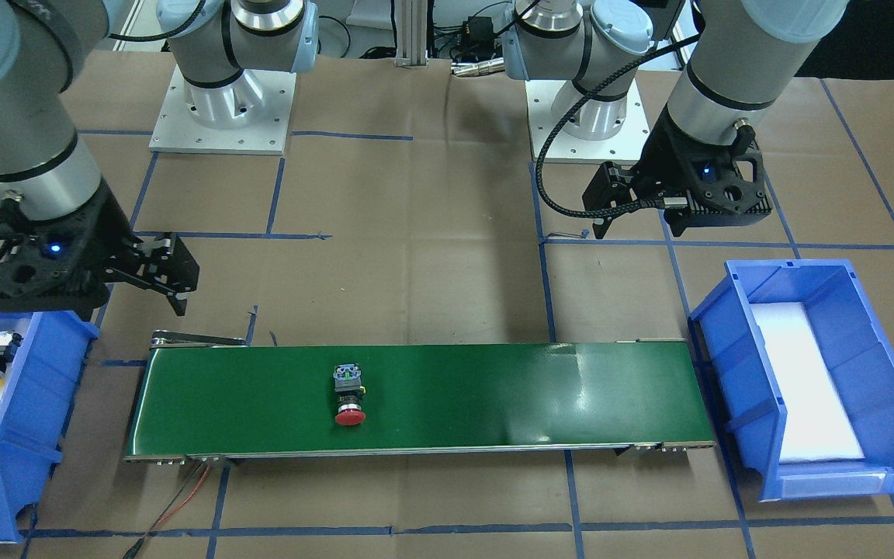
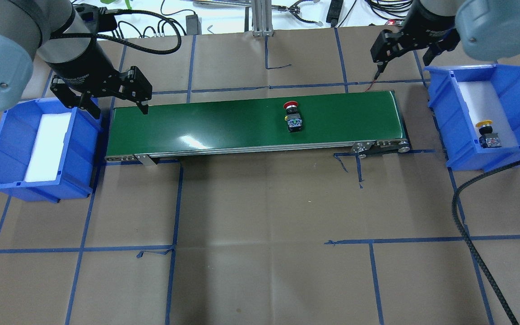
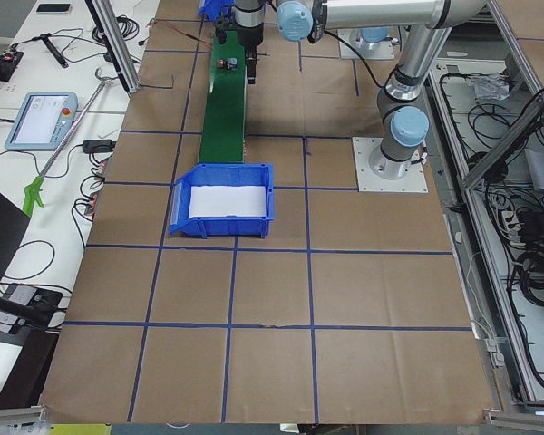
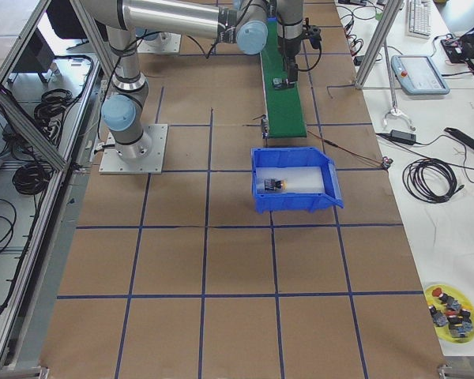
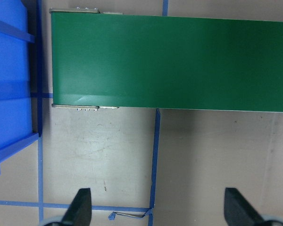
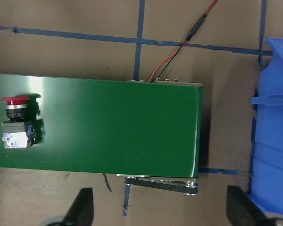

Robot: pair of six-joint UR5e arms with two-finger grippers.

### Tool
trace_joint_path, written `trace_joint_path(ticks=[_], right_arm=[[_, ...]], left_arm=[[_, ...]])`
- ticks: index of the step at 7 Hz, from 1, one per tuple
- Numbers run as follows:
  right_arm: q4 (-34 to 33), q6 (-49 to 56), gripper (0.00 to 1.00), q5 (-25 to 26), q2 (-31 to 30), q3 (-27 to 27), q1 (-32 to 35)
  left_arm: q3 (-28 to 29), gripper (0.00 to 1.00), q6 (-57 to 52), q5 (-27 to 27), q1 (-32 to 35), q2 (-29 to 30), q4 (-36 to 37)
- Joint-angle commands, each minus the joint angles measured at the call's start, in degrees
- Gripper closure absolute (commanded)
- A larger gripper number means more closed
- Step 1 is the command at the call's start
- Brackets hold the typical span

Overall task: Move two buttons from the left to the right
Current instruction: 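Move the right gripper back over the conveyor above the red button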

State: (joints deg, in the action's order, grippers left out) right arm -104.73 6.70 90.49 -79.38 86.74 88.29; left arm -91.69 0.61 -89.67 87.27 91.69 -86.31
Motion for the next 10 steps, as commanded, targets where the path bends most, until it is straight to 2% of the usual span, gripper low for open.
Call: trace_joint_path(ticks=[1,5,8,10], right_arm=[[0.1,-2.6,0.00,-0.4,0.5,0.6,1.9],[-1.0,-2.8,0.01,-0.6,3.3,3.7,2.0],[-4.2,-6.1,0.01,-7.9,8.3,3.0,1.9],[-6.7,-9.8,0.01,-7.8,11.4,2.9,2.0]], left_arm=[[0.0,0.00,0.0,0.0,-0.1,-0.2,0.0],[0.1,0.00,-0.1,-0.1,-0.1,0.0,0.0],[0.1,0.00,0.0,0.2,-0.1,0.5,0.0],[-0.1,0.00,0.0,0.1,-0.1,0.2,0.0]])
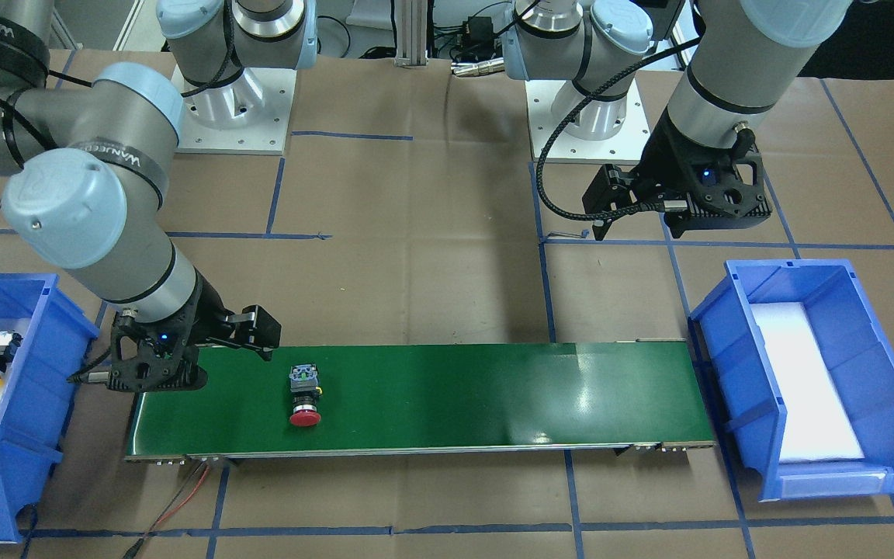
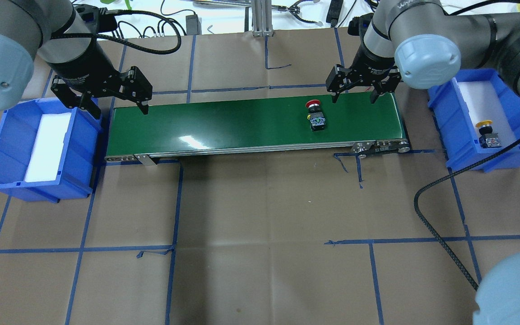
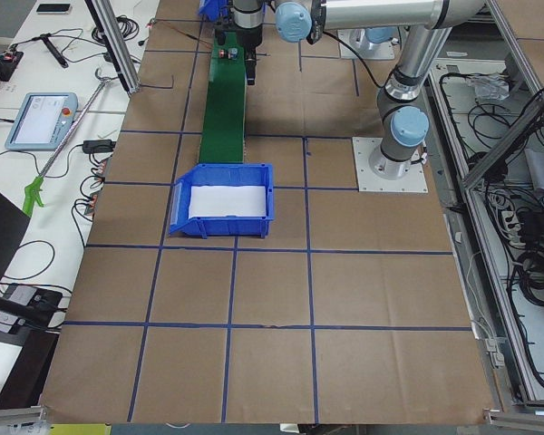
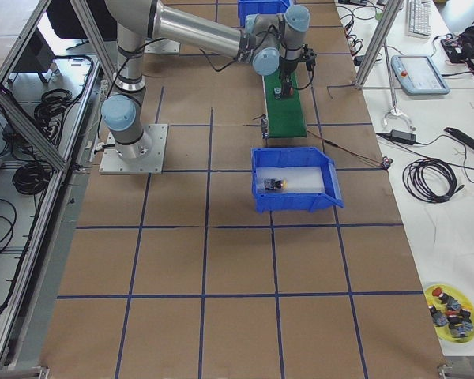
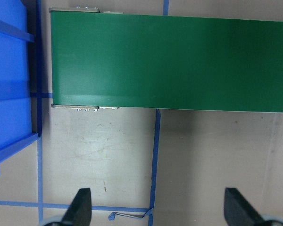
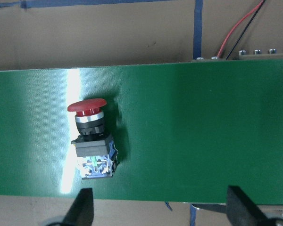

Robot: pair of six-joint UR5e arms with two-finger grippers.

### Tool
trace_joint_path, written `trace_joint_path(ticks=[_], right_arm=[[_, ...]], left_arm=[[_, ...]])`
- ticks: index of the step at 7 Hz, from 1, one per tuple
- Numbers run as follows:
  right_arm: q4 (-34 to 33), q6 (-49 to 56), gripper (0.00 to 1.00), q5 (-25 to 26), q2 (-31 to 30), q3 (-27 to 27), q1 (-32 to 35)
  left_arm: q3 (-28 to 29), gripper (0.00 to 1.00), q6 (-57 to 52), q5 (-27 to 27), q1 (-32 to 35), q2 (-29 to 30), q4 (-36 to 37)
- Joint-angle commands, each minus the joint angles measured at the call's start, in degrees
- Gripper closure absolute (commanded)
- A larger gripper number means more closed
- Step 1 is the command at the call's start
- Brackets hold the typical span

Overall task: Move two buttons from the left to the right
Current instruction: 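Lower the right gripper and close it on the red-capped button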

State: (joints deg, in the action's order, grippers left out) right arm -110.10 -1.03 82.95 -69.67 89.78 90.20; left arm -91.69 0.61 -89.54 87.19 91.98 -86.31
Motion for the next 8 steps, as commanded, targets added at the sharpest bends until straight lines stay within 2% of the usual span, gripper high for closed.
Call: trace_joint_path(ticks=[1,4,8], right_arm=[[-2.0,-3.6,0.01,-0.2,2.2,-0.1,0.3],[-2.6,-5.9,0.02,0.8,7.0,-3.5,2.5],[-2.4,-5.7,0.01,2.3,7.6,-0.5,2.5]], left_arm=[[0.1,0.00,0.0,0.0,0.0,0.0,0.0],[-0.2,0.00,0.0,-0.4,0.0,-0.5,0.0],[-0.2,0.00,0.2,-0.5,0.2,-0.9,-0.9]])
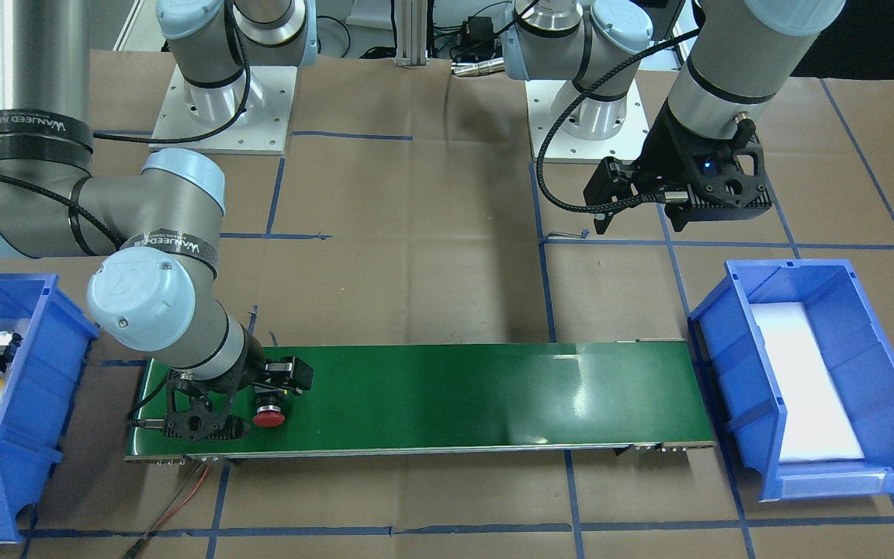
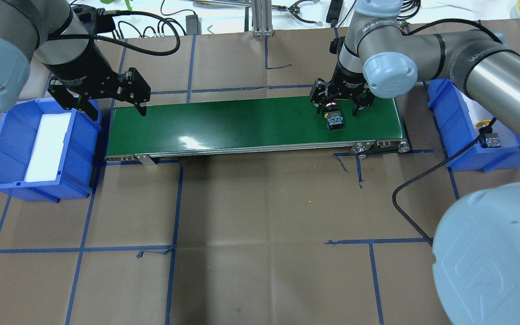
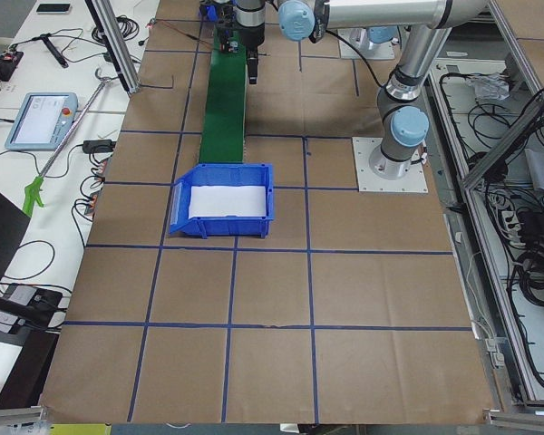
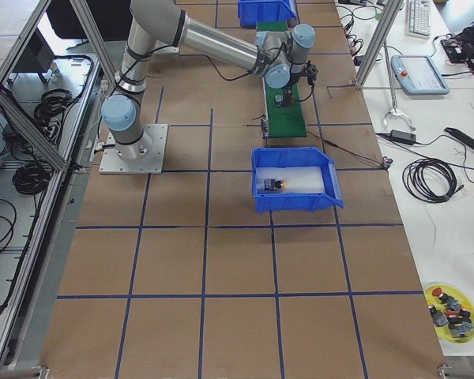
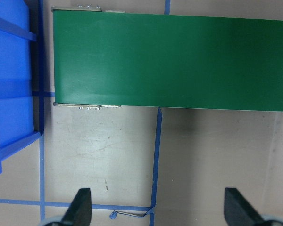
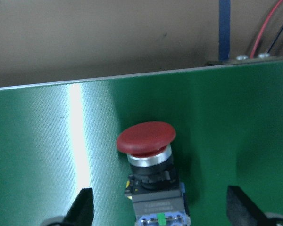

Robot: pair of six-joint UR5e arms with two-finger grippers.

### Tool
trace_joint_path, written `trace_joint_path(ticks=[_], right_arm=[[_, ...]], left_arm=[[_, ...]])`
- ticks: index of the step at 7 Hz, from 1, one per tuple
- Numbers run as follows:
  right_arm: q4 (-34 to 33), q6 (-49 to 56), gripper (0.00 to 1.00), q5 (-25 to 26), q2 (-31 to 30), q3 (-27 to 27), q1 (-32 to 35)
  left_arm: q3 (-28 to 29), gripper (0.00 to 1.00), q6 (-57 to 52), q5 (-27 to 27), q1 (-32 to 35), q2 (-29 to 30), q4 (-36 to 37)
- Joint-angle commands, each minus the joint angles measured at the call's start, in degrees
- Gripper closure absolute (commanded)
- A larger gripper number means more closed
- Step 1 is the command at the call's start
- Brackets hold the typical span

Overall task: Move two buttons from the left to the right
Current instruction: 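Lower the right gripper and close it on the red-capped button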

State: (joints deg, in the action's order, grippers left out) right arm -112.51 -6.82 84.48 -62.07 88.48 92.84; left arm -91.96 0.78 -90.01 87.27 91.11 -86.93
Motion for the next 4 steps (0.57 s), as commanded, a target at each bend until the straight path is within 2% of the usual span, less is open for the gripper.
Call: trace_joint_path(ticks=[1,2,4], right_arm=[[0.2,0.1,0.12,0.9,0.0,0.9,-0.2],[0.6,0.2,0.32,3.2,0.4,0.8,-0.2],[0.7,1.0,0.91,3.5,0.7,0.3,-0.6]], left_arm=[[0.1,0.00,0.1,-0.1,0.2,-0.1,-0.3],[0.1,0.00,0.4,-0.1,0.2,-0.1,-0.3],[0.1,0.00,0.4,-0.1,0.3,-0.1,-0.3]])
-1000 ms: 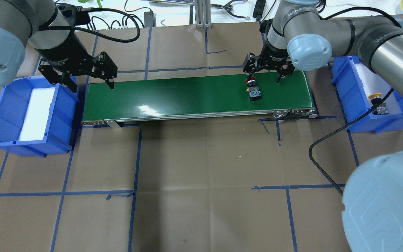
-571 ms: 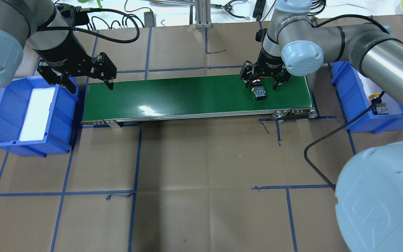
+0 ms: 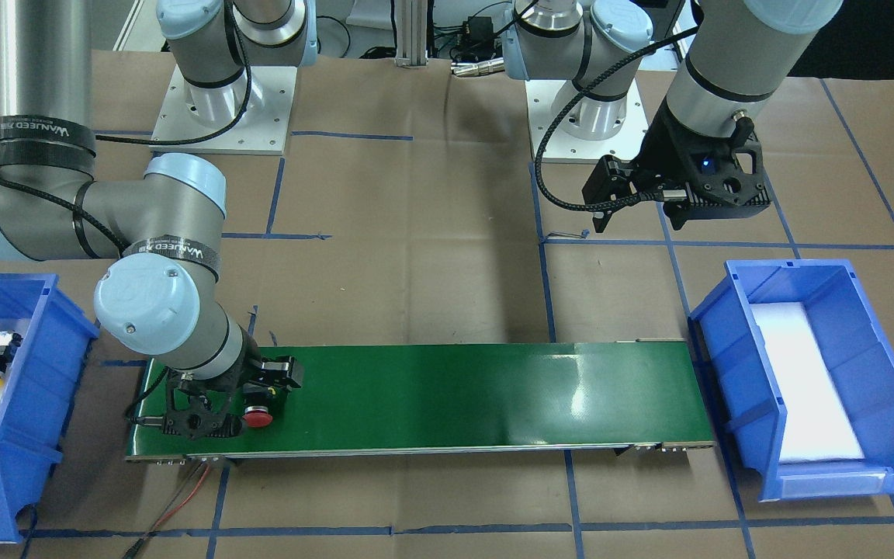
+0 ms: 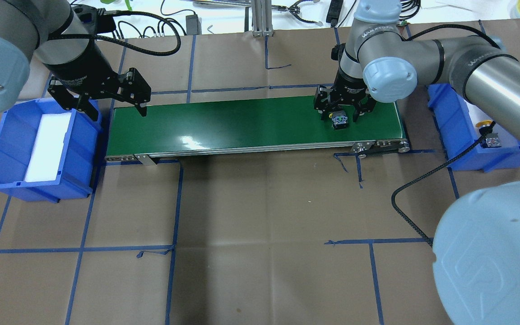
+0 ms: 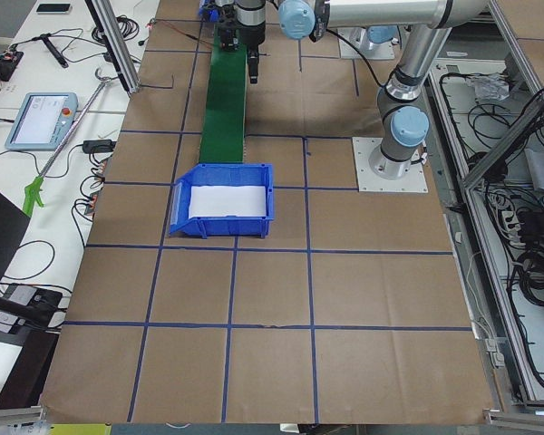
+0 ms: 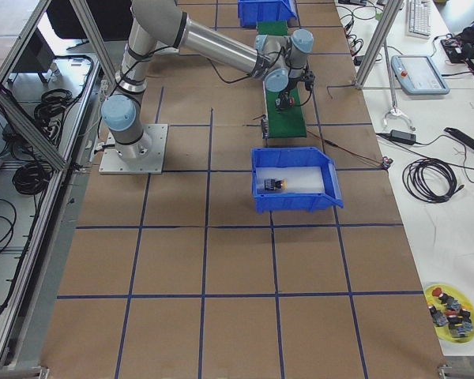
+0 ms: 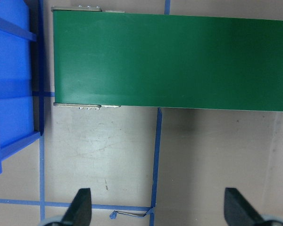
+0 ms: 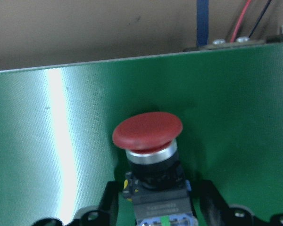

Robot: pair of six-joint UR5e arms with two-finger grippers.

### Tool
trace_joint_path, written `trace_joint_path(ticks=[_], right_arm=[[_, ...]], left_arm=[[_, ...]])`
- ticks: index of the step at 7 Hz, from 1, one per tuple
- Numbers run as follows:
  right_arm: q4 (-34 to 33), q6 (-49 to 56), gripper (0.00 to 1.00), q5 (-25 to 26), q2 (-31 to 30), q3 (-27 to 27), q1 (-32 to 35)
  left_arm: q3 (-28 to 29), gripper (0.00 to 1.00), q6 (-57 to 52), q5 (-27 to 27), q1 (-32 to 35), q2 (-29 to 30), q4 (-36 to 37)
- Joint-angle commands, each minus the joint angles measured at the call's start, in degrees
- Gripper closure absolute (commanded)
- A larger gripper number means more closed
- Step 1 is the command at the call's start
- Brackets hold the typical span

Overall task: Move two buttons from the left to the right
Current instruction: 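Lower the right gripper and close it on the red-capped button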

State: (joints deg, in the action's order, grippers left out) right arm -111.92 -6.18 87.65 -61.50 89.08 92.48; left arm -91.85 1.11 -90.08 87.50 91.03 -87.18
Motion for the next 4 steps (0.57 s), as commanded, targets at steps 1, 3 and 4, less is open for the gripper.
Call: trace_joint_path(ticks=[1,3,4], right_arm=[[0.1,0.6,0.93,0.5,-0.2,-0.7,-1.1],[4.2,4.6,0.94,4.2,-3.2,-3.5,-4.1],[8.3,8.7,0.94,5.4,-5.8,-5.4,-7.0]], left_arm=[[0.0,0.00,0.0,0.0,0.0,0.0,0.0],[0.0,0.00,0.0,0.0,0.0,0.0,0.0],[-0.2,0.00,0.0,0.0,0.0,0.0,0.1]])
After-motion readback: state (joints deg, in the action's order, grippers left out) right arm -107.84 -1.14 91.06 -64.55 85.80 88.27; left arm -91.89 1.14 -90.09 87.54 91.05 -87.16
